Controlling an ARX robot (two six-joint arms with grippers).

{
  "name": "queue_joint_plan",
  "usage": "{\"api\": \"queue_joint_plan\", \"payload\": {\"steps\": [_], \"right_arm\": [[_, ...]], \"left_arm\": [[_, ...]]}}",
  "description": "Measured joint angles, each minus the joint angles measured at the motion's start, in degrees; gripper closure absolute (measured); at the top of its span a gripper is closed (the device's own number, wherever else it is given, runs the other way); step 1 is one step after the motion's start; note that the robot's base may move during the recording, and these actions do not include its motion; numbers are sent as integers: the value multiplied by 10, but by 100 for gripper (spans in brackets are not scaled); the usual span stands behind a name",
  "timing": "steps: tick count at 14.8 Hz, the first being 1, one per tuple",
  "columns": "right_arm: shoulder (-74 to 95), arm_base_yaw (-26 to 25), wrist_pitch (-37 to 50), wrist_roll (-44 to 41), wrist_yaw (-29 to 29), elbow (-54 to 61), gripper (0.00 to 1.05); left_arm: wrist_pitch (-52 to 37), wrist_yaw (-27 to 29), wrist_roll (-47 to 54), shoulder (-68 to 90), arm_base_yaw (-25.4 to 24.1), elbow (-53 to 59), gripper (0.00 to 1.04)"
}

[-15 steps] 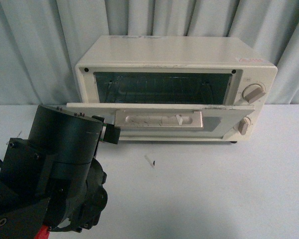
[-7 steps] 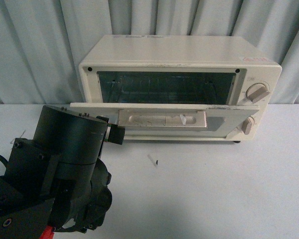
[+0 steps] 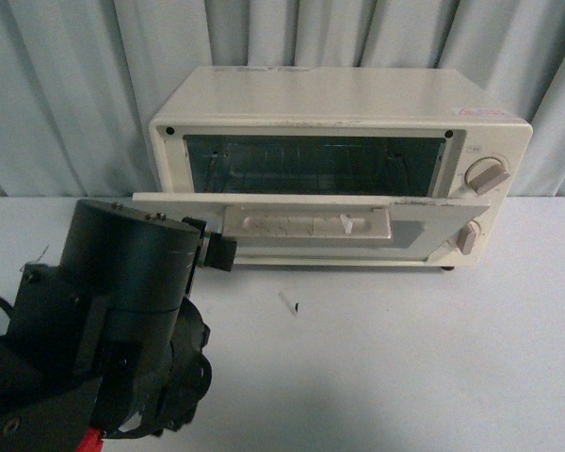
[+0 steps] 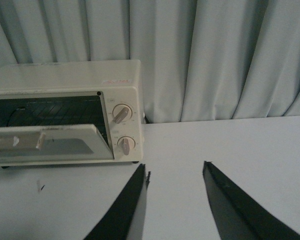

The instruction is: Open oven

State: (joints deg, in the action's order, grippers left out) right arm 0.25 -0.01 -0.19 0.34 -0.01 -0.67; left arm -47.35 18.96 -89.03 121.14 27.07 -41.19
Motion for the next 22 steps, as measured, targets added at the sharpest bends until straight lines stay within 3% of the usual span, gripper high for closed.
{"api": "queue_joint_plan", "payload": {"steps": [1,2,4,6,9,10,11,14,18,19,22], "right_arm": [[0,0,0,0,0,0,54],[0,0,0,0,0,0,48],[0,0,0,0,0,0,28],[0,0,0,0,0,0,4],[0,0,0,0,0,0,6],[0,0,0,0,0,0,6],[0,0,0,0,0,0,6],[0,0,1,0,0,0,6],[0,0,0,0,0,0,6],[0,0,0,0,0,0,6],[0,0,0,0,0,0,6]], "left_arm": [[-83,26,104,8,-5,33,7],[-111,28,152,7,-9,48,7],[-147,30,304,-6,-23,87,7],[-157,30,383,-19,-44,118,7],[-161,26,395,-21,-59,125,7],[-225,17,436,-2,-66,132,12],[-262,2,513,22,-74,148,21],[-254,-25,781,-39,-113,268,54],[-261,-69,872,-198,-146,348,96],[-260,-78,877,-240,-161,366,103],[-263,-109,880,-383,-191,400,103]]}}
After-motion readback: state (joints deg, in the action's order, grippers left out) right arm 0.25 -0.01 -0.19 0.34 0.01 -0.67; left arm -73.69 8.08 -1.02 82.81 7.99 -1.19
